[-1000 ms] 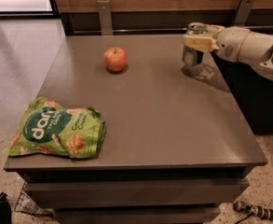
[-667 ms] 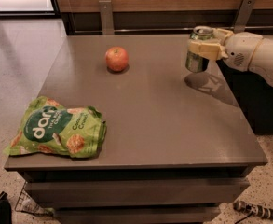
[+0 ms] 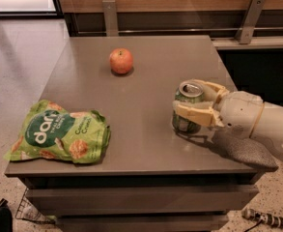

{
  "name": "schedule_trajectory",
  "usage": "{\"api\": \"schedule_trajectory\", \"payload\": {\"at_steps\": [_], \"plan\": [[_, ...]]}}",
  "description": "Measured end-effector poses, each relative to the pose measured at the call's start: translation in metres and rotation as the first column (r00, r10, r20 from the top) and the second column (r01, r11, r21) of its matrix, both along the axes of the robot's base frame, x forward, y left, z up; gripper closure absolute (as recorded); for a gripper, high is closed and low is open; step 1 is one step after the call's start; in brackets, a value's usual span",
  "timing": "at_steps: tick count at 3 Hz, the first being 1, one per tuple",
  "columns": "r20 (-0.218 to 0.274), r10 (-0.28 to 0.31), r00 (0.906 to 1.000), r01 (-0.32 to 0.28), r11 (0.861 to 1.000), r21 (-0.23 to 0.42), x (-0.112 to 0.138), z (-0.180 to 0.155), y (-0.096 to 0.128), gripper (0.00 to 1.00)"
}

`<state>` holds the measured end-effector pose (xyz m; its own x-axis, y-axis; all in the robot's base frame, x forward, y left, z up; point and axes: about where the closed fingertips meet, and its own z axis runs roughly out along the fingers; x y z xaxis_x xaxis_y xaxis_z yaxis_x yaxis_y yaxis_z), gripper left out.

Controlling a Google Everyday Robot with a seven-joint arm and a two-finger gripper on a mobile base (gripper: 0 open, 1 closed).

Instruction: Move green can near green rice chip bag

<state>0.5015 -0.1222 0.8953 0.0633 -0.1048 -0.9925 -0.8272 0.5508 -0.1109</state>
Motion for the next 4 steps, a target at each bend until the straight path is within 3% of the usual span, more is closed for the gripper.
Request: {"api": "schedule_trajectory", "payload": {"at_steps": [1,2,3,4], "plan": [[-0.001,0.035,0.9994,-0.035,0.999,-0.014,-0.024,-0.011,0.019,1.0],[-0.001,0.035,0.9994,-0.035,0.999,-0.014,-0.024,-0.008,0.019,1.0],[0.031,0.069,0.9971,-0.068,0.997,-0.031,-0.033,-0.002,0.039,1.0],[0.093,0.09,0.9916,-0.086,0.995,-0.046,-0.043,0.014,0.063,1.0]]}}
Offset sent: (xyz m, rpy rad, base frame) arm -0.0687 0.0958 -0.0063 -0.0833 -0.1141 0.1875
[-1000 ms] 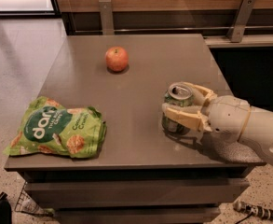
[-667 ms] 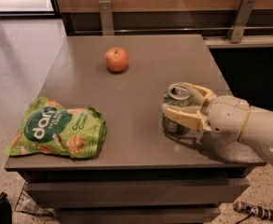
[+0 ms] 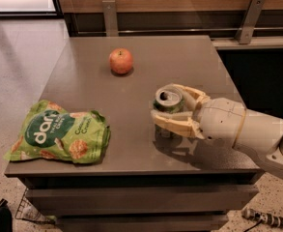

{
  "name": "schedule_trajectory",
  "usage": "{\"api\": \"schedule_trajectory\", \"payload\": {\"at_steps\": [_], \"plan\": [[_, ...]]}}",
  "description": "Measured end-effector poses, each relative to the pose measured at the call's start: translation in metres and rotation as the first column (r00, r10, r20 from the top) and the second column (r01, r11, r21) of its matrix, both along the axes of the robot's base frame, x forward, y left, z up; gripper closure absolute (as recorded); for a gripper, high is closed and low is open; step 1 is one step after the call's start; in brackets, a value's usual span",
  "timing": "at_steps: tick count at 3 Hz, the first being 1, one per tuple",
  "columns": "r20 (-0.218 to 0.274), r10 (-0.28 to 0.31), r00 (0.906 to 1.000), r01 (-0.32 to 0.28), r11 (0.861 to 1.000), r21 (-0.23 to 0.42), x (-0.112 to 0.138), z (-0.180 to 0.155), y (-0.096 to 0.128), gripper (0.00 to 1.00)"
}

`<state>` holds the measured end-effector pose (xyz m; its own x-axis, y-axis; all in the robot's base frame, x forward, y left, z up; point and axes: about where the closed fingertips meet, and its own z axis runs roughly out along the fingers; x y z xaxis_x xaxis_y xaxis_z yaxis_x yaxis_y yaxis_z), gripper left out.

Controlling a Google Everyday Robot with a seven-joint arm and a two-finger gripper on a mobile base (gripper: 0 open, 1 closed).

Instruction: Move green can near green rice chip bag

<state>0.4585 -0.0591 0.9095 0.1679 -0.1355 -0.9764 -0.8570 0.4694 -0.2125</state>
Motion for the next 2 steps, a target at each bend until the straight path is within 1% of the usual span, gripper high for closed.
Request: {"api": "schedule_trajectory", "payload": {"at_steps": [1,2], "plan": [[0.035,0.0,0.9994,-0.001,1.0,0.01,-0.0033,0.0131,0.0102,1.0],[0.014,0.005,0.9999,-0.006,0.998,0.062,-0.0005,0.0127,0.0194,1.0]]}}
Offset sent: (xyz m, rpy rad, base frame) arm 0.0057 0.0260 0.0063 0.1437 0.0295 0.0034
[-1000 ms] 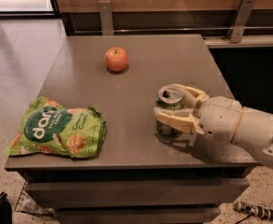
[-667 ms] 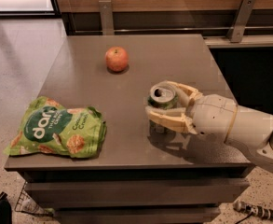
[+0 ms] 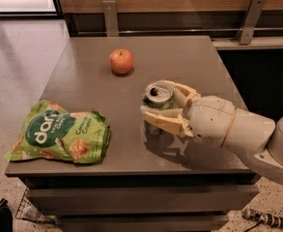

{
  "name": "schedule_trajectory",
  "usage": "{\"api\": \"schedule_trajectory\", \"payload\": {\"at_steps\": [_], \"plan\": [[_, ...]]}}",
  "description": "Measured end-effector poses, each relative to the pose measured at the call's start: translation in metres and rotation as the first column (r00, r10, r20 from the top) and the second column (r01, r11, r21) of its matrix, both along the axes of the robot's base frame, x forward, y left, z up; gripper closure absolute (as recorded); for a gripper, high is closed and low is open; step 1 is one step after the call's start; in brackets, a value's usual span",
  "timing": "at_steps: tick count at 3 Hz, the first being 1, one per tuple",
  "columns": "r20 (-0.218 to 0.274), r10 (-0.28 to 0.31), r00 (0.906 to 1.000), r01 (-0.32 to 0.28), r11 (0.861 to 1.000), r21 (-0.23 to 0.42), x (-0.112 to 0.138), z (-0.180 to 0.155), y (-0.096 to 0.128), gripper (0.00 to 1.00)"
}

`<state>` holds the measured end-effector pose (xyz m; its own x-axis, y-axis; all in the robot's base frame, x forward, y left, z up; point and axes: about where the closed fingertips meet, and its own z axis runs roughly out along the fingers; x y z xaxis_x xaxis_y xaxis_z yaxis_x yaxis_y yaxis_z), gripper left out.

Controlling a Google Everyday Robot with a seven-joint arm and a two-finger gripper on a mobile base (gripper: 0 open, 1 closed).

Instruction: Move green can near green rice chip bag

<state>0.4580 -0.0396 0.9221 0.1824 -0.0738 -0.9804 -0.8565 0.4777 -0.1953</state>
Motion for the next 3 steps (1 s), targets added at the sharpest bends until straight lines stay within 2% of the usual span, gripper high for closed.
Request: {"api": "schedule_trajectory", "payload": {"at_steps": [1,2,3], "plan": [[-0.07,-0.004,0.9976,0.009,0.998,0.058,0.005,-0.015,0.004,1.0],[-0.142,-0.027,0.9896,0.037,0.997,0.072,0.007,-0.031,0.006,1.0],[-0.155,-0.031,0.9875,0.042,0.997,0.071,0.007,-0.034,0.007,0.87]]}}
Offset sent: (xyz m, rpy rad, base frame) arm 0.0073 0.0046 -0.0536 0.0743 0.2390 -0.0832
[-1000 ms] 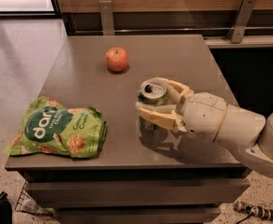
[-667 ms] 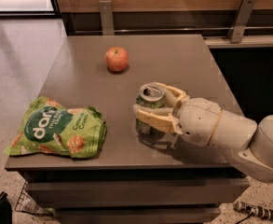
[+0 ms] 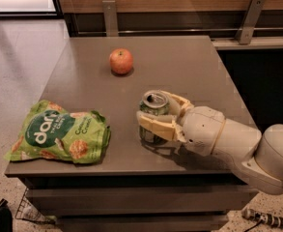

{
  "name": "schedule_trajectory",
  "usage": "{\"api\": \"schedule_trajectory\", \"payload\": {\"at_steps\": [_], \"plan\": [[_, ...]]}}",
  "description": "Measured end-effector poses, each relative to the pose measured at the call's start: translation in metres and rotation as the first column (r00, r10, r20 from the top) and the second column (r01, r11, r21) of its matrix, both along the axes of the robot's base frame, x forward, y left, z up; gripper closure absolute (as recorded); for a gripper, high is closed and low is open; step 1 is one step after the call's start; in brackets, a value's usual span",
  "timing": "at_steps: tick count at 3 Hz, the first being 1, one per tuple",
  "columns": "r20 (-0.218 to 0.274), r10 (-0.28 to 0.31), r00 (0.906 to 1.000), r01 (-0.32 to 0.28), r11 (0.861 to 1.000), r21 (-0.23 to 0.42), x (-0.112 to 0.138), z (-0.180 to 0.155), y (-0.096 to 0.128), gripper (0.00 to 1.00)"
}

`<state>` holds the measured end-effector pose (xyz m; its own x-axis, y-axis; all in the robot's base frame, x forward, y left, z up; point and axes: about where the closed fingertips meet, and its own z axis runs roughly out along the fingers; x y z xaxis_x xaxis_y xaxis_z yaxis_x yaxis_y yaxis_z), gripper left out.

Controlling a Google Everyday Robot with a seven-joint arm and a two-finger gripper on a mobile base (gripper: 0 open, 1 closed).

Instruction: Move green can near green rice chip bag

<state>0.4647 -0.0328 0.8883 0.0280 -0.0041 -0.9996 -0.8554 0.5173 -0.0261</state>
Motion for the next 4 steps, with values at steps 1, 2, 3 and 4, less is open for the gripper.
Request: {"api": "schedule_trajectory", "payload": {"at_steps": [1,2,3,4], "plan": [[0.0,0.0,1.0,0.0,1.0,0.0,0.0,0.0001,0.0001,0.64],[0.001,0.004,1.0,-0.004,1.0,-0.001,-0.0004,0.0007,0.002,0.41],[0.002,0.008,1.0,-0.008,1.0,-0.002,-0.0009,0.0016,0.0046,0.1],[0.003,0.011,0.9999,-0.011,1.0,-0.003,-0.0012,0.002,0.006,0.0]]}}
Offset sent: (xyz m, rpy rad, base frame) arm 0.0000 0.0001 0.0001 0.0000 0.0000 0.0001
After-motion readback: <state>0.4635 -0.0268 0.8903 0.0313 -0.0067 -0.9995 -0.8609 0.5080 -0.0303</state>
